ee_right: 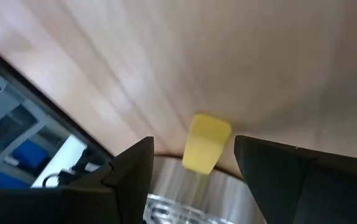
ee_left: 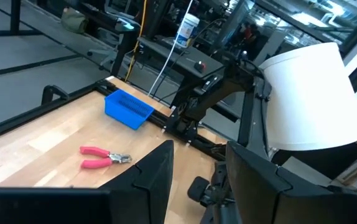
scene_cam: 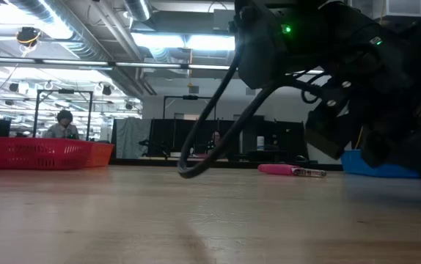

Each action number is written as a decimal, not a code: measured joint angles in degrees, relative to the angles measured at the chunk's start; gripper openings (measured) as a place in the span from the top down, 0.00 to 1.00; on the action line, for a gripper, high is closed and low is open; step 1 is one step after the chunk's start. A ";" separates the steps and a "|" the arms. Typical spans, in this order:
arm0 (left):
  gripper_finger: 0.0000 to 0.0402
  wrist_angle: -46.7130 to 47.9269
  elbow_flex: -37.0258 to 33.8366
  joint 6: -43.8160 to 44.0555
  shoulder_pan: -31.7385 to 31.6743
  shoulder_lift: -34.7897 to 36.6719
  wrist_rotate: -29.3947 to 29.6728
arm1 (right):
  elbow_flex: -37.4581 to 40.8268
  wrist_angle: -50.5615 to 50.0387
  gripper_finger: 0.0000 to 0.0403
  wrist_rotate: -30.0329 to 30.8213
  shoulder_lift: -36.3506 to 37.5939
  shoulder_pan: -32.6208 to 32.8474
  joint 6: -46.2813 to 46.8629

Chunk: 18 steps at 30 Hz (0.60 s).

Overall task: Pick & Place School Supplies
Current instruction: Put the yellow eraser into the orange bin

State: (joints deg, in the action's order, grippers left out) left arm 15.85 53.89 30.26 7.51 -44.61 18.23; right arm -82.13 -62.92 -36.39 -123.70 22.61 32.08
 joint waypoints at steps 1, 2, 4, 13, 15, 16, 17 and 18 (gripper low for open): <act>0.64 -0.41 0.00 -0.02 0.00 0.05 -0.23 | 0.00 0.11 0.43 0.59 0.00 -0.08 0.39; 0.64 -0.97 0.03 -0.01 0.00 0.09 -0.36 | 0.00 0.13 0.43 0.95 0.00 -0.16 0.61; 0.64 -1.27 0.04 -0.02 0.00 0.31 -0.48 | 0.38 0.50 0.43 1.02 0.00 -0.21 0.79; 0.64 -1.59 0.04 -0.02 0.00 2.50 -0.41 | 3.05 2.35 0.43 -1.35 0.24 0.72 3.09; 0.64 -1.63 0.04 -0.15 0.00 3.06 -0.25 | 3.07 2.79 0.43 -1.35 0.24 0.87 3.65; 0.64 -1.61 0.04 -0.39 0.00 3.38 -0.11 | 3.11 3.07 0.43 -1.34 0.24 0.88 4.21; 0.64 -1.59 0.04 -0.53 0.00 3.68 -0.03 | 3.13 3.49 0.43 -1.35 0.25 0.88 4.99; 0.64 -1.61 0.04 -0.57 0.00 3.95 0.03 | 3.13 3.98 0.43 -1.35 0.24 0.95 5.66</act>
State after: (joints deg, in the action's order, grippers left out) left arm 14.24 53.93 29.69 7.51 -40.66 18.26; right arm -79.00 -58.93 -37.74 -123.46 23.55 37.74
